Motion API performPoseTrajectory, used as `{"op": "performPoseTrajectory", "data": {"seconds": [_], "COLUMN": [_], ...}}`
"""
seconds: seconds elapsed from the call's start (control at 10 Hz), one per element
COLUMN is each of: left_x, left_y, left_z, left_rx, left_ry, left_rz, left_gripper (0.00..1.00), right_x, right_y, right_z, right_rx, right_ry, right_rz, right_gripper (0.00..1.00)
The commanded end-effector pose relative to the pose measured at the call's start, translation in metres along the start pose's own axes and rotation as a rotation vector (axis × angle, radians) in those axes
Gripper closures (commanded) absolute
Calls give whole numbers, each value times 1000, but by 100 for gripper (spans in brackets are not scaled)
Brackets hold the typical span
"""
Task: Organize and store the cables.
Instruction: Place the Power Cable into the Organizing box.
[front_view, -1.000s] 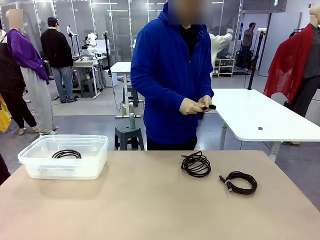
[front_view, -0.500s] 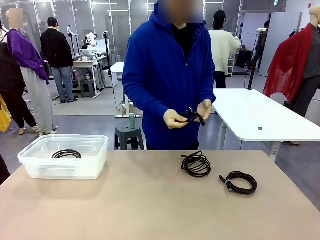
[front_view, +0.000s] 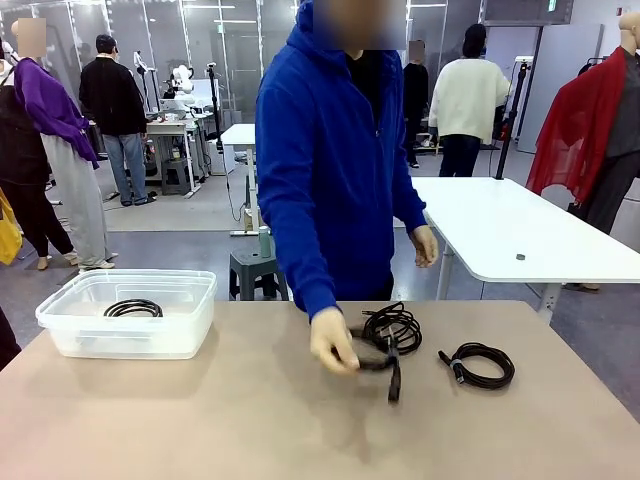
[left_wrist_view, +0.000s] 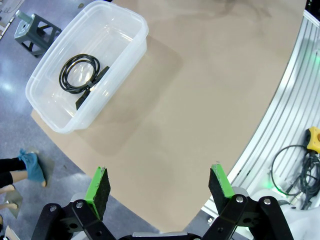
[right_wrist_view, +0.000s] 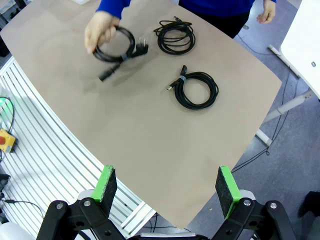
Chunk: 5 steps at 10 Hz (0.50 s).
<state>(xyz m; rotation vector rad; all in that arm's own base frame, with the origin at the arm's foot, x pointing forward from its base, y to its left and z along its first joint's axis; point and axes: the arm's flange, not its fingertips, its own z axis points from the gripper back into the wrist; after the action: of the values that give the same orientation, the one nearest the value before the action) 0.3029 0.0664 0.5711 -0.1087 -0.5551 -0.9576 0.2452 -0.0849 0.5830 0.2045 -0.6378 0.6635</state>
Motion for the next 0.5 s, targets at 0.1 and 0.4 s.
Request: {"op": "performPoseTrajectory", "data": {"seconds": [0.1, 0.4], "left_x": [-1, -1], "left_y": [0, 0], "left_z": [2, 2], "left_rx": [9, 9], "left_ry": [6, 6], "left_rz": [6, 6], "left_gripper": [0, 0], "right_x": [-1, -1], "right_y": [-1, -1], "right_z": [0, 0], "right_rx": [-3, -3], "right_ry": [-3, -3], "right_rz": [-4, -4], "right_gripper": [0, 0]}}
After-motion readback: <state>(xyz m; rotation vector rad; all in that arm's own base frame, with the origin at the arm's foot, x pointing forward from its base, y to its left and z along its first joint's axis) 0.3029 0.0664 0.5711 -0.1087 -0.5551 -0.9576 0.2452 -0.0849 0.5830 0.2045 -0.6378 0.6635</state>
